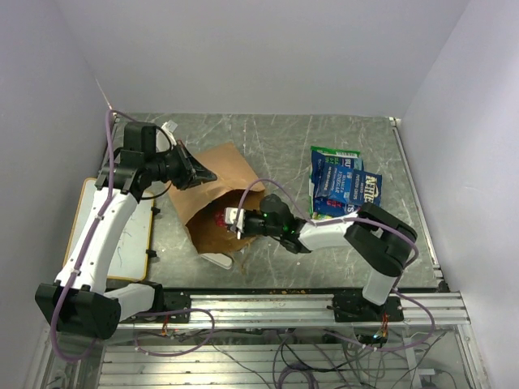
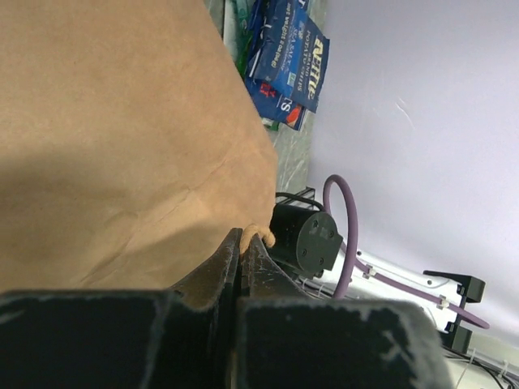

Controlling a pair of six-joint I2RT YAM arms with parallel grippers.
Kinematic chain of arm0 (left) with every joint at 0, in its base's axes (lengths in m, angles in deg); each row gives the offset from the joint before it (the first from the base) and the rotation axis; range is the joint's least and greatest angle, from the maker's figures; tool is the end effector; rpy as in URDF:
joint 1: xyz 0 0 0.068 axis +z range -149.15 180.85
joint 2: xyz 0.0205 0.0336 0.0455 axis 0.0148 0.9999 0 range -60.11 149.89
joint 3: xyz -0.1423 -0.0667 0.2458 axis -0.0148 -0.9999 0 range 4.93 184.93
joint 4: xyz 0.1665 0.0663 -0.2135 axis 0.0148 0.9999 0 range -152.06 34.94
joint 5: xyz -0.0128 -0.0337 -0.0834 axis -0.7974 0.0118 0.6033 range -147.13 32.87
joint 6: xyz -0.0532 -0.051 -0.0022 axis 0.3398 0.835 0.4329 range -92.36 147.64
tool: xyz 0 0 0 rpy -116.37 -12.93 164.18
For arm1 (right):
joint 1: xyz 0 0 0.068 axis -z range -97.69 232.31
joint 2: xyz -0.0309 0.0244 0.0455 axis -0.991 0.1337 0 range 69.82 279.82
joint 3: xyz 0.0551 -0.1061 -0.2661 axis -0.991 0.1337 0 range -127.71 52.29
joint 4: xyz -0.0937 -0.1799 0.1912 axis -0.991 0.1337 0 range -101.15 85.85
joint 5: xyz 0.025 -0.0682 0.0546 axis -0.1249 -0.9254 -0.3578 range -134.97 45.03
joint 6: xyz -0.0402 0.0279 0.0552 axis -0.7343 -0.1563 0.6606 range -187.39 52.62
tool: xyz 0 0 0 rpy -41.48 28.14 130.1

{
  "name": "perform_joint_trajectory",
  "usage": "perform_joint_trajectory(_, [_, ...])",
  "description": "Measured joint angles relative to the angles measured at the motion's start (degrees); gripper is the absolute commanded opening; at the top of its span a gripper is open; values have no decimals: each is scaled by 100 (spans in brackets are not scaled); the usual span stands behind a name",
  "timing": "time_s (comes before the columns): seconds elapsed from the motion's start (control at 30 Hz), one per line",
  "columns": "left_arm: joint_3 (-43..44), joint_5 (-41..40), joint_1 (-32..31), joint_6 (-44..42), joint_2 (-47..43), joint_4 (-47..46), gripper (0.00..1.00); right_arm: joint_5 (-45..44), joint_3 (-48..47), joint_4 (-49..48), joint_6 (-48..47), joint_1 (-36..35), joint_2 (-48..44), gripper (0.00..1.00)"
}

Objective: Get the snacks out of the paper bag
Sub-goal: Take out the snack from the paper bag, then place the snack at the center of the board.

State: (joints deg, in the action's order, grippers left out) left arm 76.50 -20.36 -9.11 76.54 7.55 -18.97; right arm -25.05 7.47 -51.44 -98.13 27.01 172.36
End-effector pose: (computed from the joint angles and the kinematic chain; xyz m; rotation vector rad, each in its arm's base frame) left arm 0.2561 -0.0825 0.3756 -0.4387 2.3667 -1.2431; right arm 0.2097 0.3398 0.1600 -1.4656 1.2135 0.6187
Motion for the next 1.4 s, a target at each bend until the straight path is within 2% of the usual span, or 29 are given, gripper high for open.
perform_joint_trajectory(0.17, [-24,-4,0,114,2,-234,7,131,391,358,-37,0,-605,0])
perform_joint_trajectory(0.33, [-214,-4,0,286,28,-514,7,323,763,1043,-120,0,-1751,0])
perform_joint_trajectory(0.6, [-223,-59,0,319,278,-608,7,127,398,2546,101,-9,-3202,0])
perform_joint_trajectory(0.77, [-199,-149,0,210,385,-590,7,-98,313,3082,170,-9,-4094,0])
perform_joint_trajectory(0.9, [-28,-271,0,17,595,-516,7,-769,127,3340,302,-20,-4524,0])
perform_joint_trajectory(1.1, [103,-334,0,-203,837,-487,7,-2505,-413,3418,874,216,-4520,0])
perform_joint_trajectory(1.2, [103,-341,0,-284,903,-487,7,-3176,-664,3471,1447,798,-4339,0])
perform_joint_trajectory(1.4, [236,-354,0,-540,1147,-269,7,-3965,-890,3834,2577,2046,-3919,0])
